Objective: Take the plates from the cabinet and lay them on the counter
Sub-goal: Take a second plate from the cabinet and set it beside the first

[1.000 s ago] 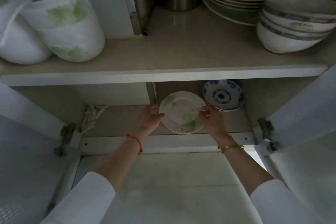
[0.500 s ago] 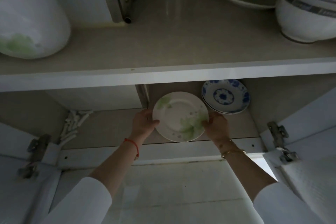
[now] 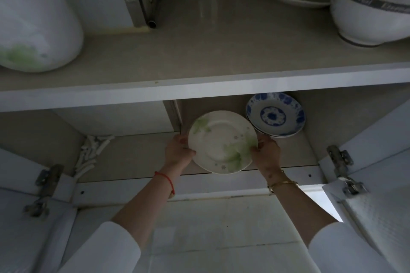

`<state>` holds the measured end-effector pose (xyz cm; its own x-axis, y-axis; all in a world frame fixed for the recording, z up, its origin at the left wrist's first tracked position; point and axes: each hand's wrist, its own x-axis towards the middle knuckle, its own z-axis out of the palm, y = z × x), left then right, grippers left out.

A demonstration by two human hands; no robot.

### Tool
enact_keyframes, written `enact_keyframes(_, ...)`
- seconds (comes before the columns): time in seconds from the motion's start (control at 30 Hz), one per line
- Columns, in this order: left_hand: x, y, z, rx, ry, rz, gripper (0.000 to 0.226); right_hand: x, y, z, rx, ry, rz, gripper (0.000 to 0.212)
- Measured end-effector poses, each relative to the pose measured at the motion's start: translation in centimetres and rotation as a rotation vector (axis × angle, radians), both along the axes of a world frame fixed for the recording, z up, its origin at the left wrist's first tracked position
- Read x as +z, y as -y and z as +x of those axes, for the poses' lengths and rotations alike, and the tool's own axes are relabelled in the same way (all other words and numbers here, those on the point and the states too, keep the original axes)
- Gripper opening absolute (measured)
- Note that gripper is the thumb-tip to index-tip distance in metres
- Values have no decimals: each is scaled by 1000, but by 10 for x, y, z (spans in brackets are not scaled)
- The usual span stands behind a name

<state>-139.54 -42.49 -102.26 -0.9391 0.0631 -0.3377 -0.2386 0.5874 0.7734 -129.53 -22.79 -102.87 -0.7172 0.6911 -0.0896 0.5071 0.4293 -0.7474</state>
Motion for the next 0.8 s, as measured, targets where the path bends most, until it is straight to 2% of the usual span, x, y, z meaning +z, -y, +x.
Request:
enact_keyframes(0.13,3,1,4,68,57,149,49,6,1,6,-36,-29,-66,35)
enact_keyframes(0.3,12,8,11,133,58,255,31,22,4,15,-42,-44,-97,32)
enact_keyframes(0.4,29,15,18,151,101,345,32,38,8,22,-52,-65,-161,29)
enact_keyframes(0.5,61,23,32,155,118,414,37,64,14,37,-63,-97,-246,21)
enact_keyframes(0.63,118,42,63,77,119,434,48,115,29,64,-68,-112,-309,26)
enact_keyframes(0.7,150,51,80,88,120,424,54,144,39,81,-89,-71,-378,25)
enact_keyframes(0.8,200,68,112,95,138,353,51,190,54,117,-68,23,-409,23)
